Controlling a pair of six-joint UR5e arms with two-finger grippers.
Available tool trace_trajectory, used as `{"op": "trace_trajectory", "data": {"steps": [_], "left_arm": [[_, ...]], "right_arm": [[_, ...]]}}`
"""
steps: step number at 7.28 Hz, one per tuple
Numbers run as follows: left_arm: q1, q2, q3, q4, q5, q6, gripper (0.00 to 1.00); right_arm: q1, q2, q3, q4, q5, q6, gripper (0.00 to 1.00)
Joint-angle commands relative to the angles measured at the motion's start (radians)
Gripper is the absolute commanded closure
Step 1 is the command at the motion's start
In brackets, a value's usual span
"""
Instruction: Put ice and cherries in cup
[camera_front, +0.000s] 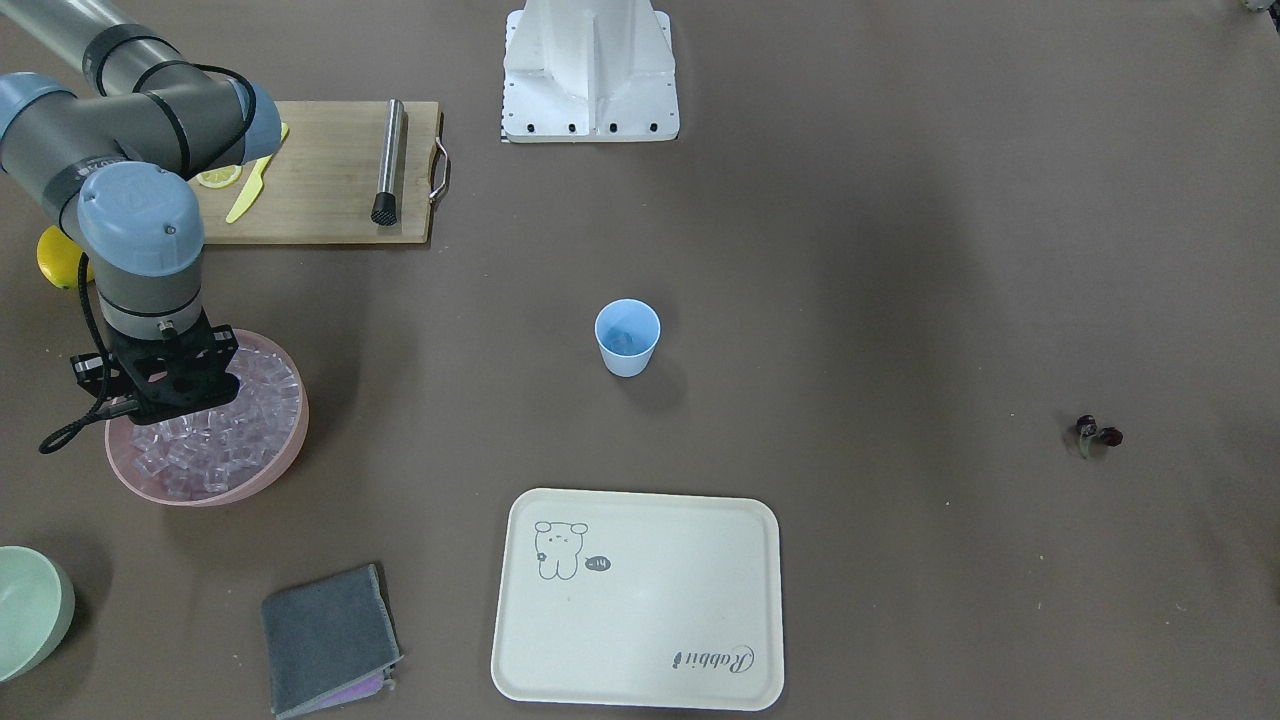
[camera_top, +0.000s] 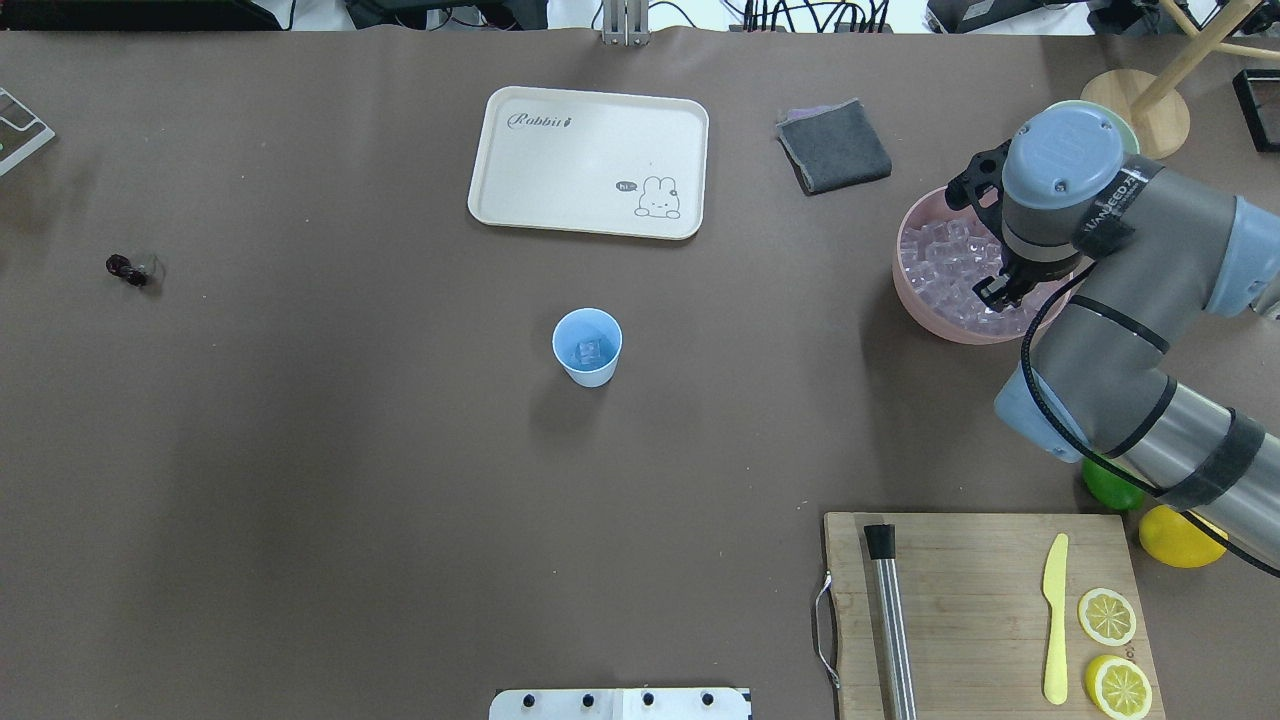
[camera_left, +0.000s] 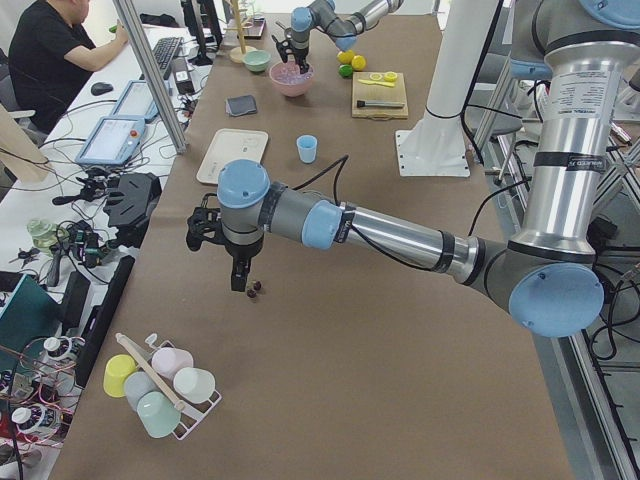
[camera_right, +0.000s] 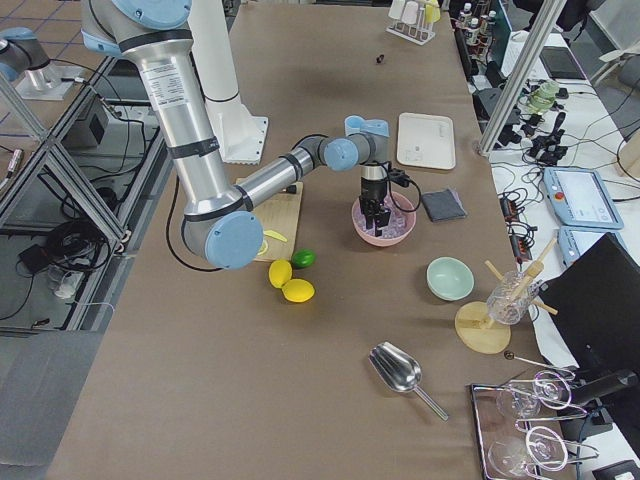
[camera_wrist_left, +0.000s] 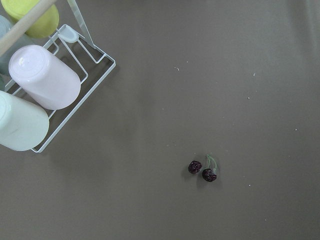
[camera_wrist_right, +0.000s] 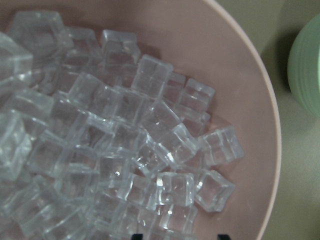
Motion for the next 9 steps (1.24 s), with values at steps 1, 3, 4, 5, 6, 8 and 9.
{"op": "trace_trajectory", "data": {"steps": [1, 3, 4, 5, 6, 8, 9], "left_arm": [[0.0, 0.002, -0.003, 0.0, 0.0, 0.0, 0.02], [0.0, 0.0, 0.0, 0.0, 0.0, 0.0, 0.02], [0.001, 0.0, -0.003, -0.002, 0.0, 0.0, 0.02], [0.0, 0.0, -0.003, 0.0, -0.002, 0.0, 0.02], [0.001, 0.0, 0.0, 0.0, 0.0, 0.0, 0.02], [0.001, -0.002, 0.002, -0.002, 0.0, 0.0, 0.02], [0.001, 0.0, 0.0, 0.0, 0.0, 0.0, 0.02]], "right_arm": [[0.002, 0.006, -0.003, 0.0, 0.001, -0.006, 0.43], [0.007, 0.004, -0.015, 0.0, -0.019, -0.026, 0.43], [0.013, 0.004, -0.016, 0.0, -0.025, -0.047, 0.43], [0.011, 0.007, -0.027, 0.002, -0.025, -0.041, 0.43], [0.008, 0.009, -0.032, 0.003, -0.025, -0.034, 0.43], [0.008, 0.009, -0.033, 0.003, -0.025, -0.024, 0.44], [0.005, 0.013, -0.035, 0.005, -0.025, 0.003, 0.43]]}}
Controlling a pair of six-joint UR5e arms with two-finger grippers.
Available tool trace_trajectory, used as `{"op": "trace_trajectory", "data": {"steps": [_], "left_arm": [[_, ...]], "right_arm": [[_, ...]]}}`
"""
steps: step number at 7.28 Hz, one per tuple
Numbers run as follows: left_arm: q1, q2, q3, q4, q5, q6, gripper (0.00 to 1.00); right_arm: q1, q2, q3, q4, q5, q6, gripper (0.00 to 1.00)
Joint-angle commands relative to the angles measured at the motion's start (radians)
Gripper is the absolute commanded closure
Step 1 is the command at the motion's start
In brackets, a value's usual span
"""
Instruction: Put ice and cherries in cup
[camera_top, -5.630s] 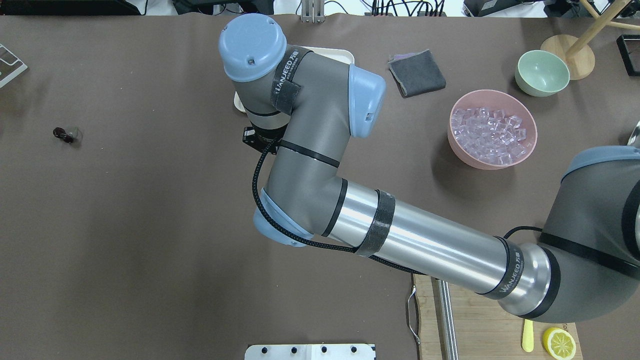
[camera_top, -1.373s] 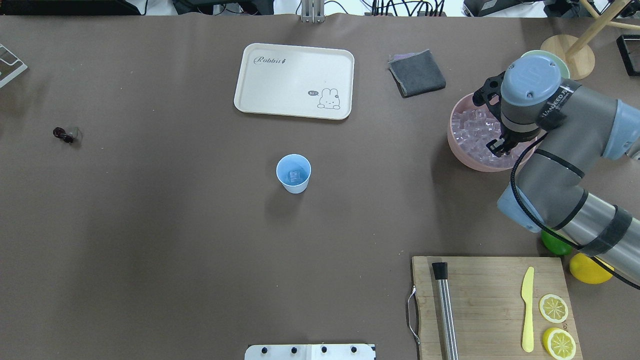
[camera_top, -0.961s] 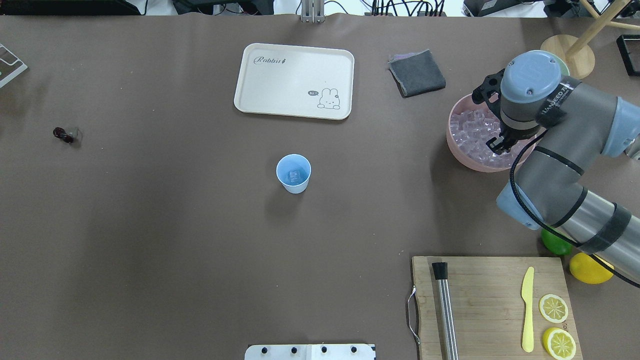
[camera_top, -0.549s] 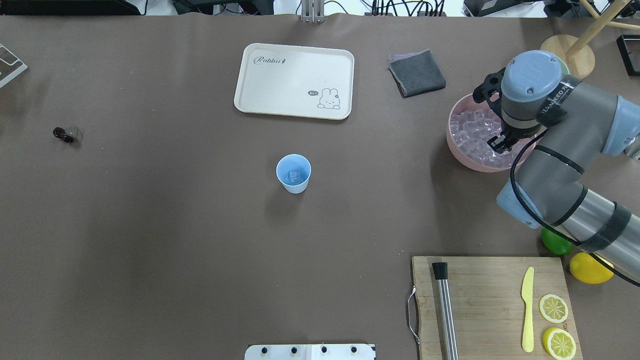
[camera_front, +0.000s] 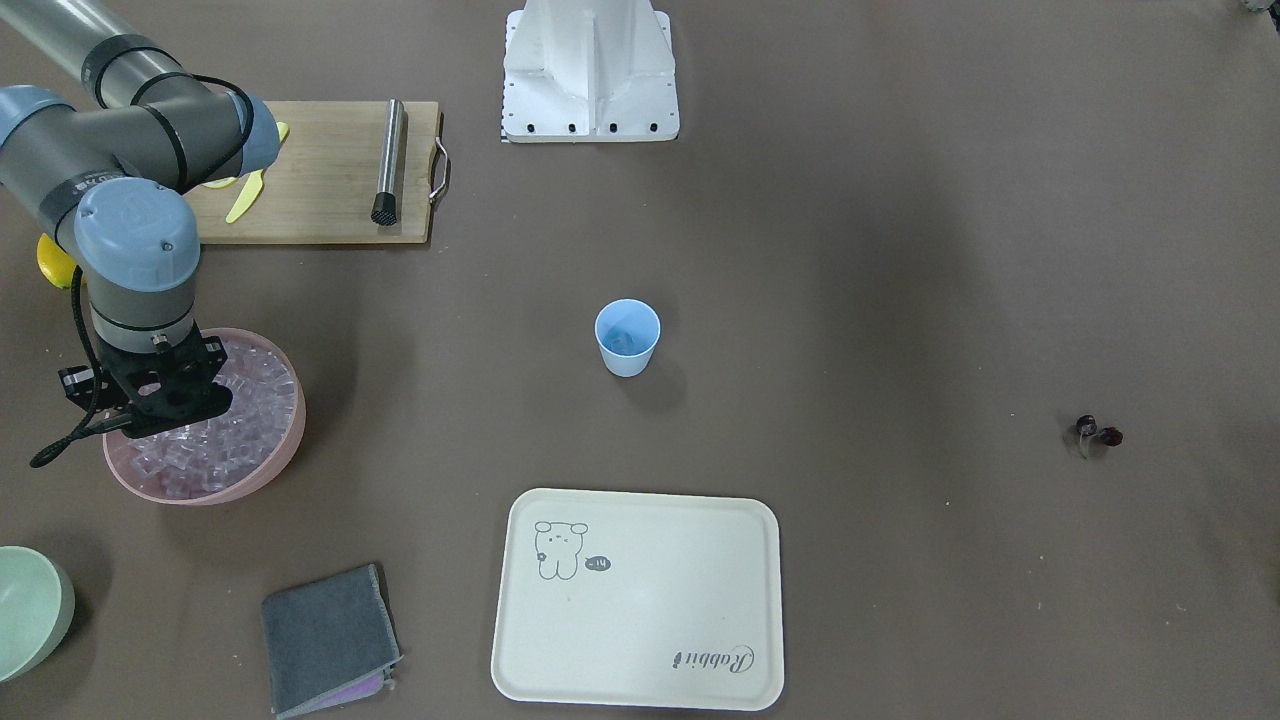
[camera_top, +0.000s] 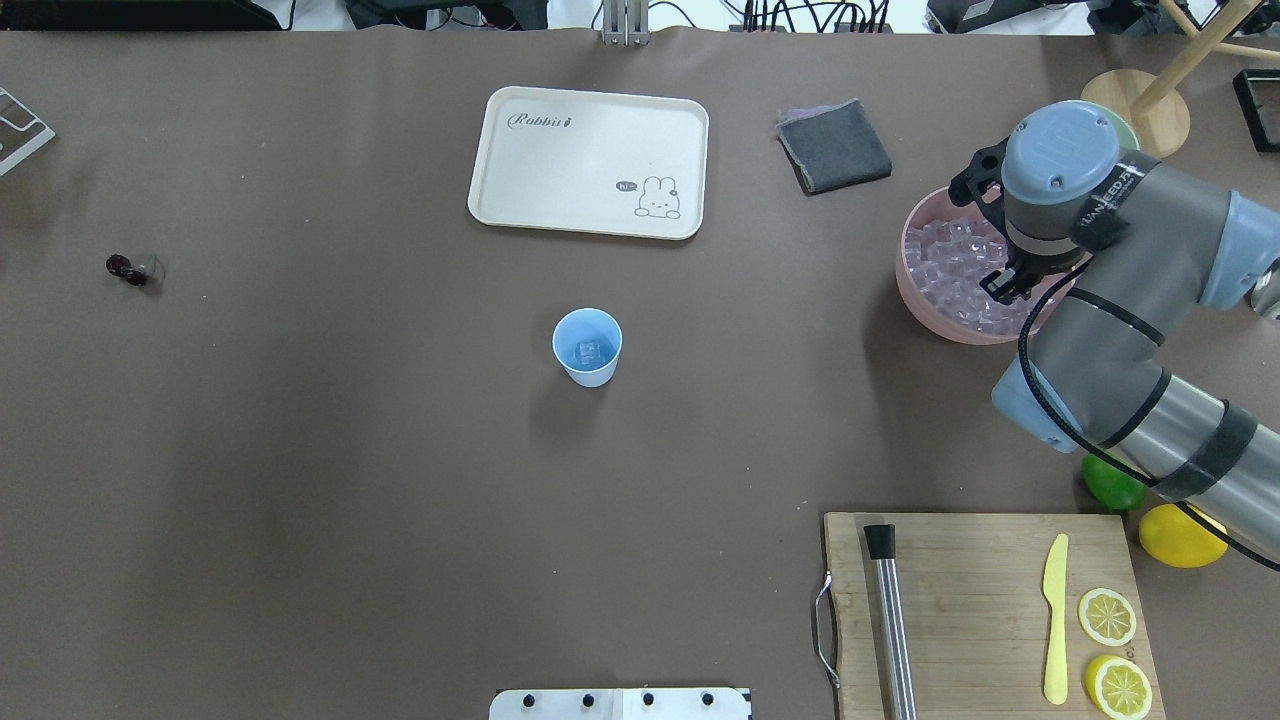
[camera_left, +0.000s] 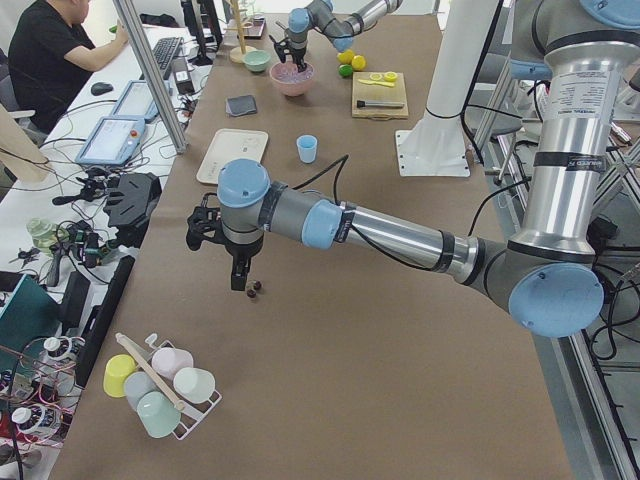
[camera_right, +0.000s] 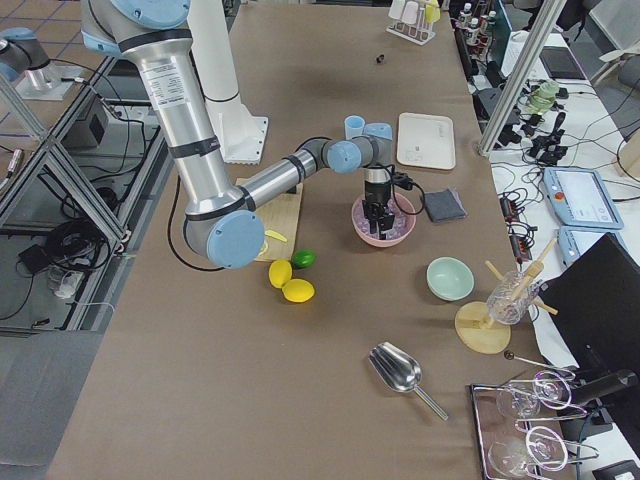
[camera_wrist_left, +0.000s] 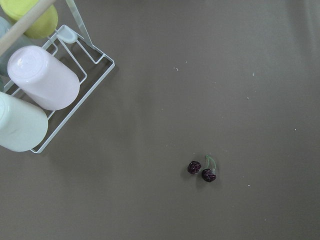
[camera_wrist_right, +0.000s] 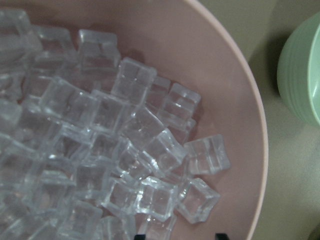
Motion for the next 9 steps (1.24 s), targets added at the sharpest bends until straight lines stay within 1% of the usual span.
{"op": "trace_trajectory", "data": {"steps": [1, 2, 4, 5, 6, 7, 8, 9], "left_arm": [[0.0, 0.001, 0.001, 0.001, 0.0, 0.0, 0.02], [0.0, 0.001, 0.002, -0.001, 0.0, 0.0, 0.02], [0.0, 0.002, -0.001, -0.001, 0.0, 0.0, 0.02], [0.0, 0.003, -0.002, -0.001, -0.001, 0.0, 0.02], [-0.001, 0.003, -0.004, -0.001, -0.001, 0.0, 0.02], [0.0, 0.003, -0.001, -0.001, -0.001, 0.0, 0.02], [0.0, 0.003, 0.001, 0.001, -0.001, 0.0, 0.02], [0.0, 0.001, 0.004, -0.001, 0.0, 0.002, 0.02]], "right_arm": [[-0.008, 0.006, 0.001, 0.004, 0.003, 0.058, 0.43], [-0.014, 0.02, -0.005, 0.0, 0.003, 0.064, 0.4], [-0.016, 0.007, -0.006, 0.006, -0.002, 0.083, 0.4], [-0.021, -0.001, -0.009, 0.006, -0.021, 0.075, 0.41], [-0.025, -0.003, -0.002, 0.006, -0.028, 0.068, 0.43], [-0.027, 0.0, 0.0, -0.002, -0.032, 0.063, 0.44], [-0.025, -0.003, 0.0, -0.002, -0.035, 0.049, 0.53], [-0.022, 0.003, 0.0, -0.003, -0.038, 0.043, 0.53]]}}
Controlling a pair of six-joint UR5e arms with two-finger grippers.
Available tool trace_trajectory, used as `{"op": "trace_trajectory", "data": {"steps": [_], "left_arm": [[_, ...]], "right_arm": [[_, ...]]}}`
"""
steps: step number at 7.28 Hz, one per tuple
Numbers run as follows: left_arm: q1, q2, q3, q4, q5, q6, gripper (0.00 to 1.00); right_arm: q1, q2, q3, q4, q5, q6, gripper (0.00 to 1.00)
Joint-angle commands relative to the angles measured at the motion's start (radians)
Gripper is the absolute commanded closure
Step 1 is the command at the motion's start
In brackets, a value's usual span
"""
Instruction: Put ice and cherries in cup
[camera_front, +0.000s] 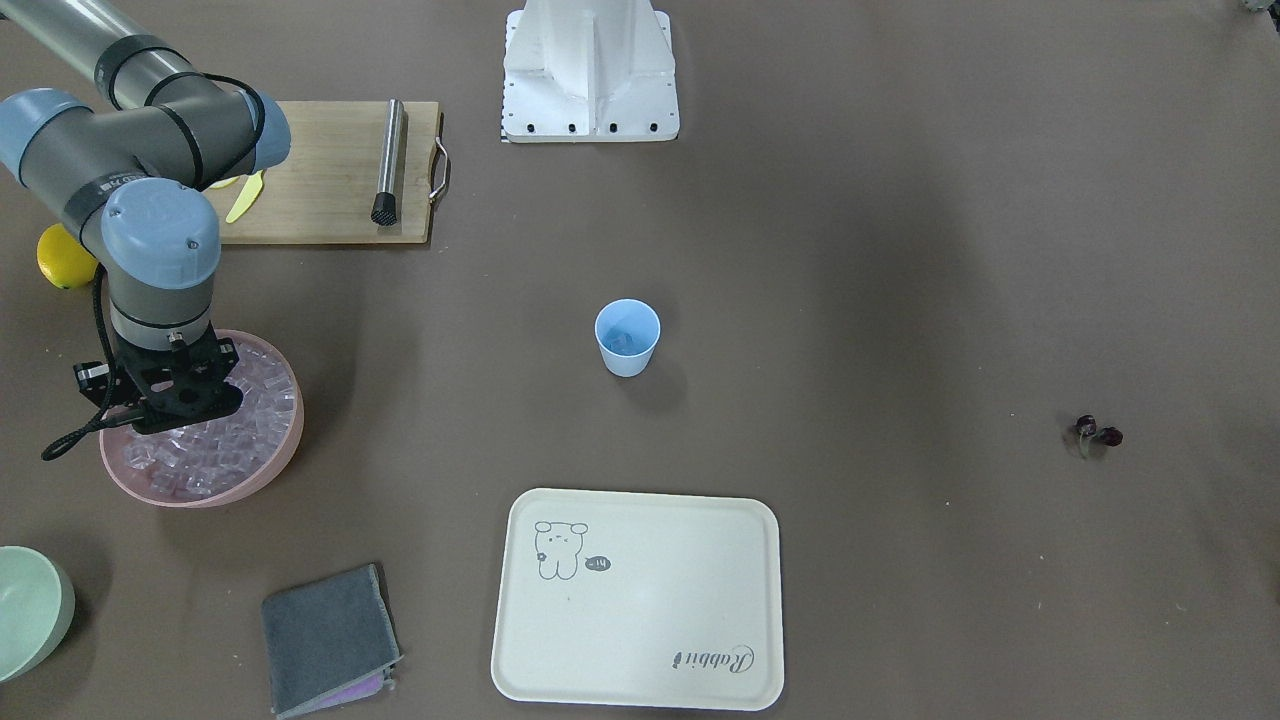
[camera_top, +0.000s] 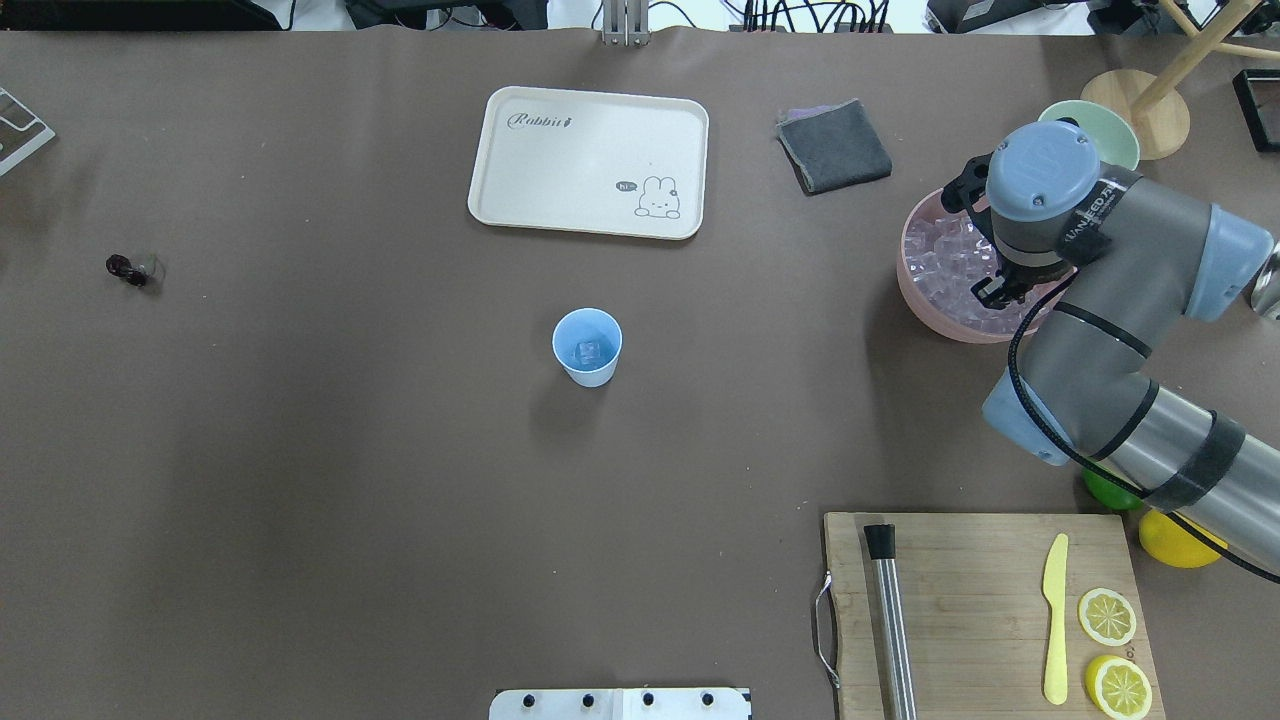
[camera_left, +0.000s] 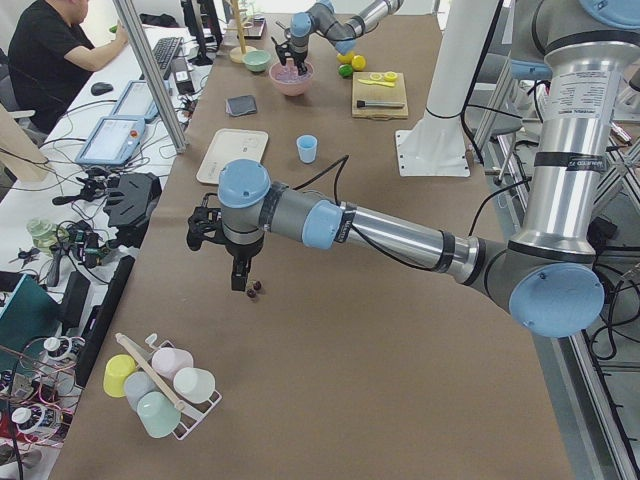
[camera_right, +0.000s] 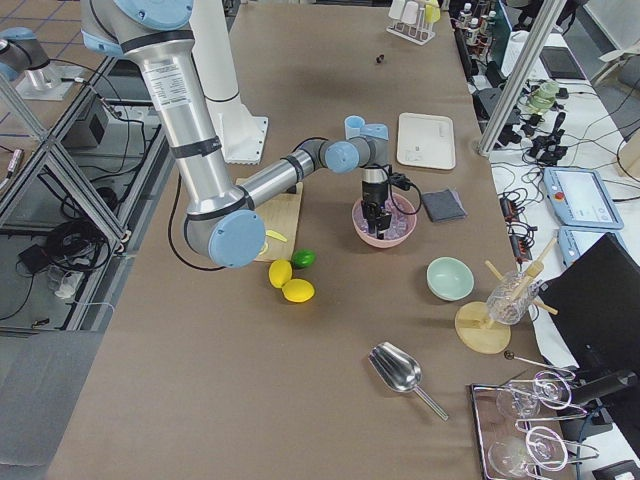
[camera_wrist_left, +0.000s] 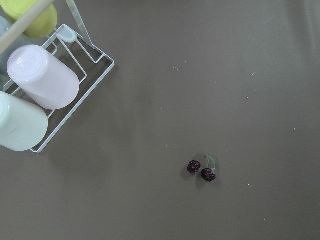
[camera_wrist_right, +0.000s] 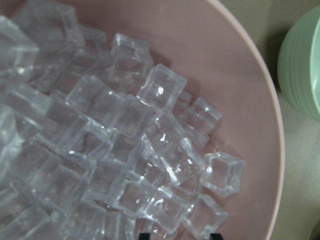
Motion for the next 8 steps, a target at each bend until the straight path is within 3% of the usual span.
{"op": "trace_trajectory", "data": {"steps": [1, 2, 3, 4, 5, 6, 7, 8], "left_arm": [[0.0, -0.001, 0.003, -0.001, 0.001, 0.001, 0.02], [0.0, -0.001, 0.003, -0.001, 0.001, 0.0, 0.02], [0.0, -0.001, 0.003, -0.001, 0.001, 0.001, 0.02], [0.002, -0.001, 0.005, -0.001, 0.001, 0.001, 0.02], [0.003, -0.001, 0.005, -0.001, 0.001, 0.001, 0.02], [0.003, -0.001, 0.003, -0.001, 0.001, 0.0, 0.02], [0.003, 0.0, 0.002, 0.001, 0.001, 0.0, 0.02], [0.003, -0.001, 0.002, -0.001, 0.001, -0.002, 0.02]], "right_arm": [[0.002, 0.004, -0.007, -0.001, -0.007, -0.009, 0.6], [0.004, 0.001, -0.007, -0.002, -0.007, -0.01, 0.73], [0.005, 0.005, -0.005, -0.002, -0.006, -0.01, 0.72], [0.025, 0.014, 0.01, -0.002, 0.005, -0.013, 0.56], [0.042, 0.045, 0.03, -0.011, 0.022, -0.013, 0.53], [0.094, 0.06, 0.036, 0.004, 0.136, 0.002, 0.51], [0.126, 0.07, 0.065, 0.039, 0.242, 0.064, 0.34], [0.131, 0.076, 0.07, 0.039, 0.305, 0.173, 0.34]]}}
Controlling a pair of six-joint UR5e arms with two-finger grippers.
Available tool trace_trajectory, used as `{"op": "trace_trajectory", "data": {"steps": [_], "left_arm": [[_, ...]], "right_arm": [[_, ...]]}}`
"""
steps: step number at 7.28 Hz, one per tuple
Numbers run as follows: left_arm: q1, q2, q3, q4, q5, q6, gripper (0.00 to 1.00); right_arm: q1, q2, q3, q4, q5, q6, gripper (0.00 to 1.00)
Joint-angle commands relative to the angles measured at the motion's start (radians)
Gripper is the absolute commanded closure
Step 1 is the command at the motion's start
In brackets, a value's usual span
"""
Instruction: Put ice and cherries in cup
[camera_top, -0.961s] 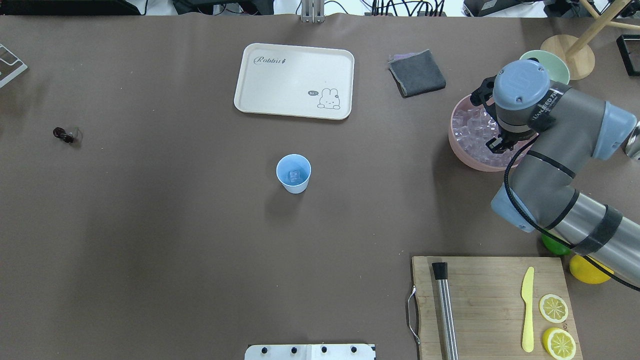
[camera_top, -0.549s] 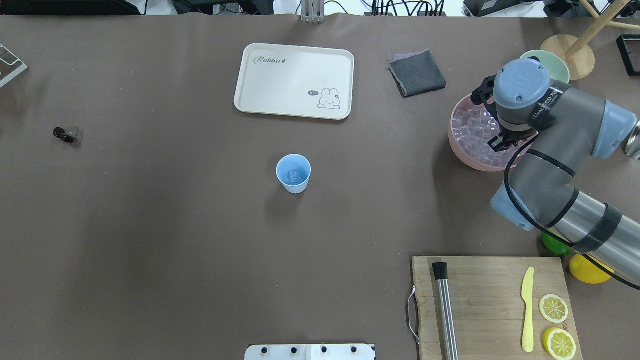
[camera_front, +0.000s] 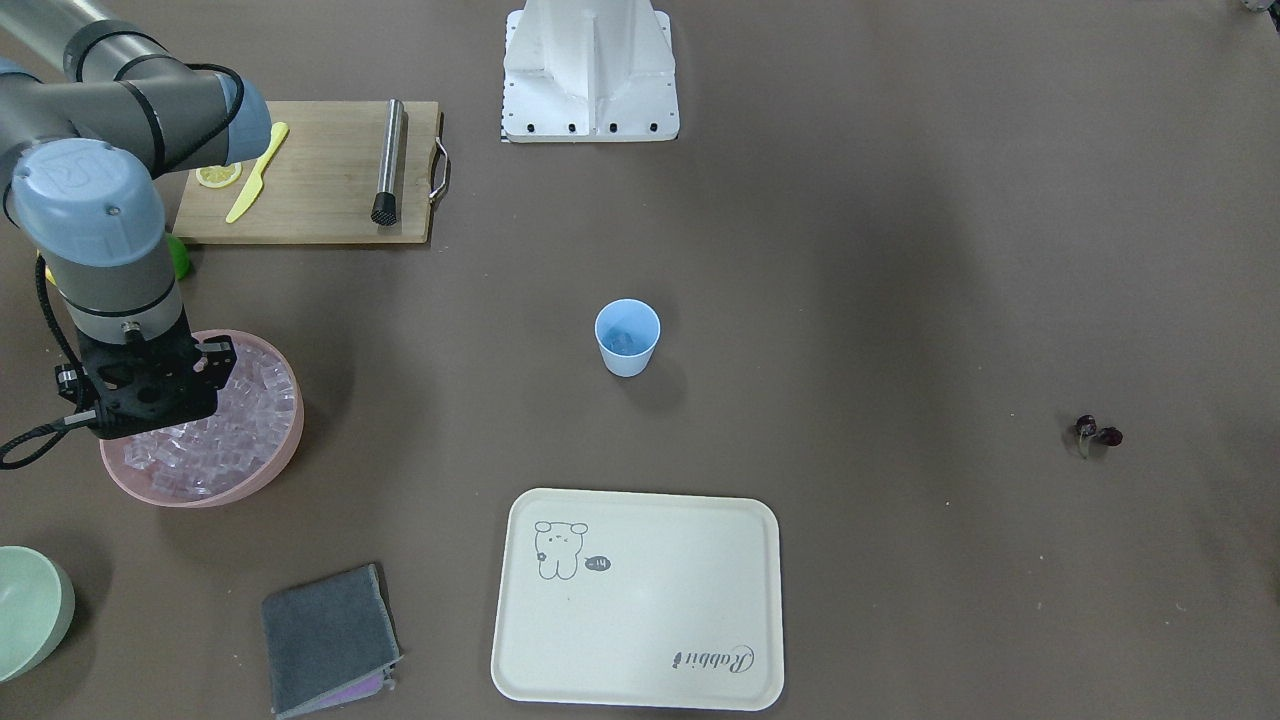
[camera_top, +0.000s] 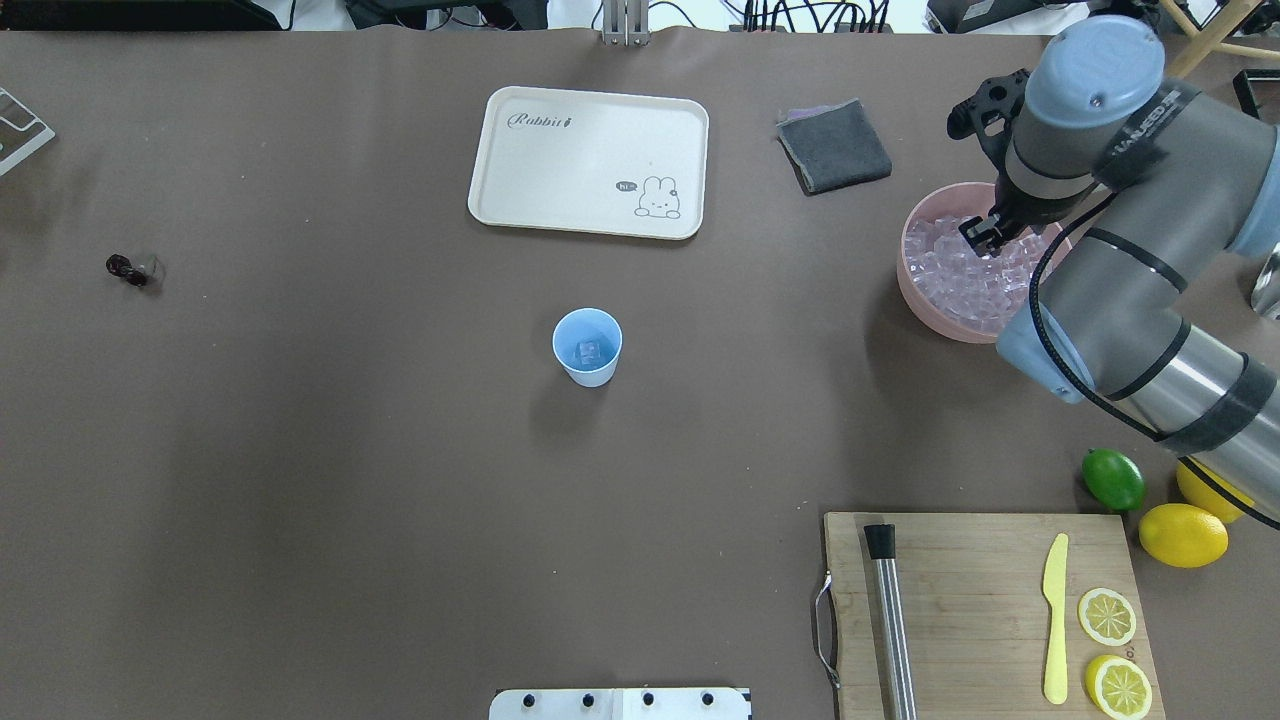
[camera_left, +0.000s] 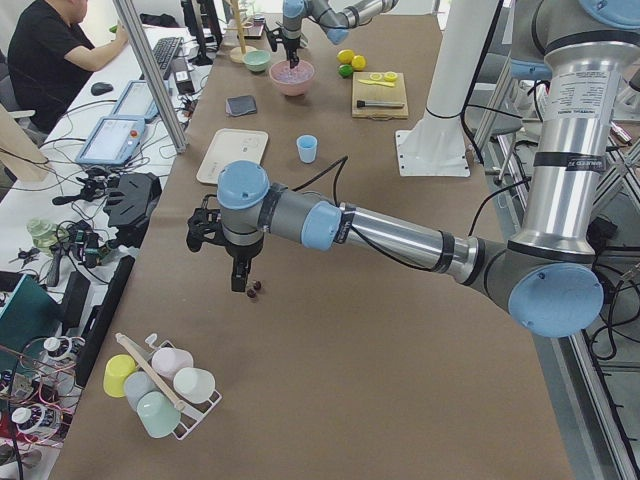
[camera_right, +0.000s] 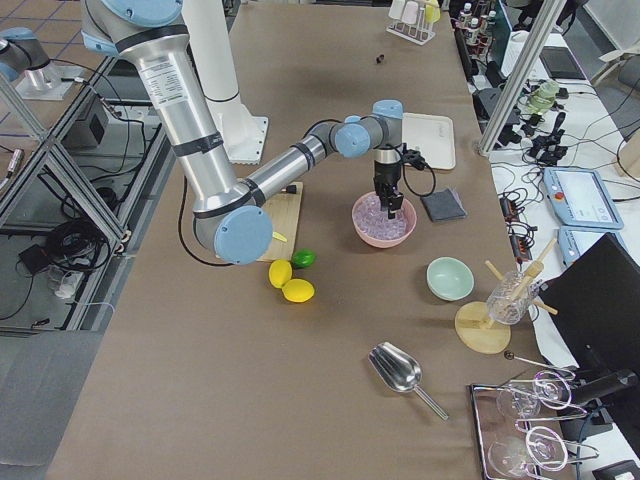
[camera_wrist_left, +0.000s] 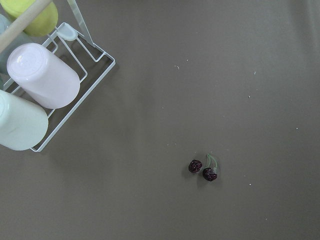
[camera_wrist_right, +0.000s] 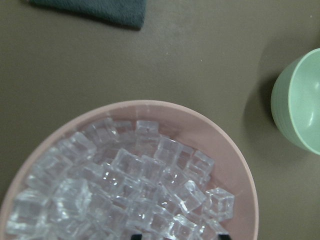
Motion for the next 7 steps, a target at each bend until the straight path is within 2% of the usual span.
{"op": "trace_trajectory", "data": {"steps": [1, 3, 5, 7], "left_arm": [[0.0, -0.001, 0.002, -0.001, 0.0, 0.0, 0.02], [0.0, -0.001, -0.001, -0.001, 0.0, 0.0, 0.02], [0.0, 0.001, -0.007, 0.001, 0.0, -0.001, 0.02], [0.0, -0.001, -0.004, 0.001, 0.0, -0.001, 0.02]], "right_arm": [[0.02, 0.009, 0.007, 0.044, 0.132, 0.283, 0.36], [0.021, -0.041, -0.006, 0.213, 0.146, 0.595, 0.39], [0.02, -0.125, -0.028, 0.48, 0.138, 0.901, 0.38], [0.008, -0.132, -0.145, 0.687, 0.097, 1.092, 0.39]]}}
